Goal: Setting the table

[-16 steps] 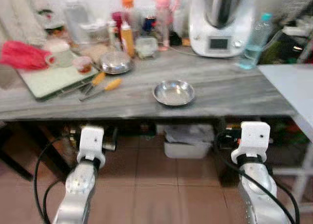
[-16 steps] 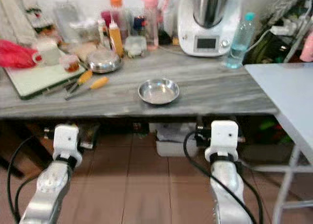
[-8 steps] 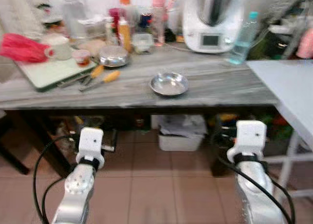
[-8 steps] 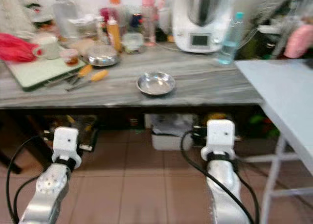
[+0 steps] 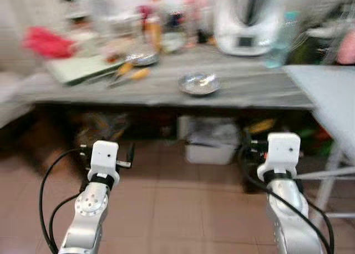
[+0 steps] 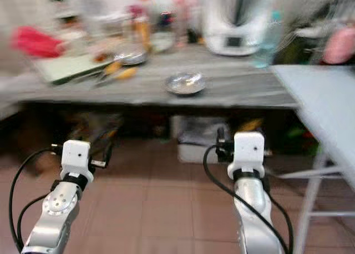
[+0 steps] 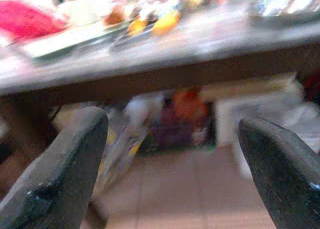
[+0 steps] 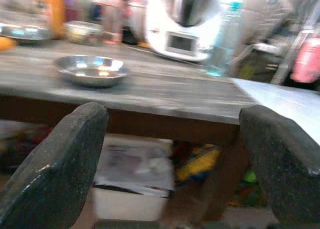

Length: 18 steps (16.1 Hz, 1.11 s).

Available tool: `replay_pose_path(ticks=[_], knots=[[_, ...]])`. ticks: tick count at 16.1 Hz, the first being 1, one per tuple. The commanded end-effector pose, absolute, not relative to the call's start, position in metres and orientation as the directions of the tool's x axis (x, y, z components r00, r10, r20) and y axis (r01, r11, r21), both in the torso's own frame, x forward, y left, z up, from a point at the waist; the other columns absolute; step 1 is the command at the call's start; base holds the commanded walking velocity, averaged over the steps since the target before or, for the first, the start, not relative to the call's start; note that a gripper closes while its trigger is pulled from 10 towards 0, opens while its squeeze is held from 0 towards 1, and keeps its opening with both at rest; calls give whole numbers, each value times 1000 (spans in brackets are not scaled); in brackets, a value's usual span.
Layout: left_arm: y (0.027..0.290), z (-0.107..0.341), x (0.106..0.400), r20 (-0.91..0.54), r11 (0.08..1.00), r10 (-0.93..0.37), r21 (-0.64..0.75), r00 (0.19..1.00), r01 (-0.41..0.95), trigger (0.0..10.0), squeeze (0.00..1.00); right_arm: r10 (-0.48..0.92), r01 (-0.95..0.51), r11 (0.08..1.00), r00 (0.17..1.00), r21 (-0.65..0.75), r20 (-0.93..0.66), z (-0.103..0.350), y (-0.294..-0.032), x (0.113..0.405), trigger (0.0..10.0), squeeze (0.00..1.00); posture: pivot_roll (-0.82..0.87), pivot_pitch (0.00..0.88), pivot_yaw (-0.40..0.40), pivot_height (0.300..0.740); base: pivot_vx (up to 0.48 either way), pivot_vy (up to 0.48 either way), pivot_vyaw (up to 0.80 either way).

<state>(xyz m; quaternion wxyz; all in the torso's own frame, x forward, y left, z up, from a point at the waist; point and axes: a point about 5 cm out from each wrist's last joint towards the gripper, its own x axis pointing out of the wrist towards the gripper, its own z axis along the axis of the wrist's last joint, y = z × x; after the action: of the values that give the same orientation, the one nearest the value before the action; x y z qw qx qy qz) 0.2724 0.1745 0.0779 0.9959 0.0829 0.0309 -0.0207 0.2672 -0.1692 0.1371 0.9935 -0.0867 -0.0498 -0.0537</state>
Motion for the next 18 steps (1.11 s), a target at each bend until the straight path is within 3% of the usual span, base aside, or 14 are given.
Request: replay_pose_path(ticks=[1, 5, 13, 18], knots=[[173, 78, 273, -65, 985, -42, 166, 997, 53, 10000, 0, -116, 131, 976, 989, -174, 92, 133, -175, 265, 10000, 0, -103, 0, 23, 740, -375, 0, 0], [172, 78, 273, -62, 984, -53, 169, 997, 63, 10000, 0, -119, 134, 976, 989, -173, 93, 133, -174, 265, 10000, 0, -106, 0, 25, 740, -317, 0, 0], [166, 82, 273, -35, 979, -132, 151, 991, 135, 10000, 0, -123, 137, 975, 988, -175, 90, 132, -174, 263, 10000, 0, -103, 0, 30, 740, 0, 0, 0], [165, 82, 273, -40, 978, -147, 145, 988, 151, 10000, 0, -118, 132, 975, 989, -176, 88, 132, -173, 263, 10000, 0, -101, 0, 31, 740, 0, -437, 0]])
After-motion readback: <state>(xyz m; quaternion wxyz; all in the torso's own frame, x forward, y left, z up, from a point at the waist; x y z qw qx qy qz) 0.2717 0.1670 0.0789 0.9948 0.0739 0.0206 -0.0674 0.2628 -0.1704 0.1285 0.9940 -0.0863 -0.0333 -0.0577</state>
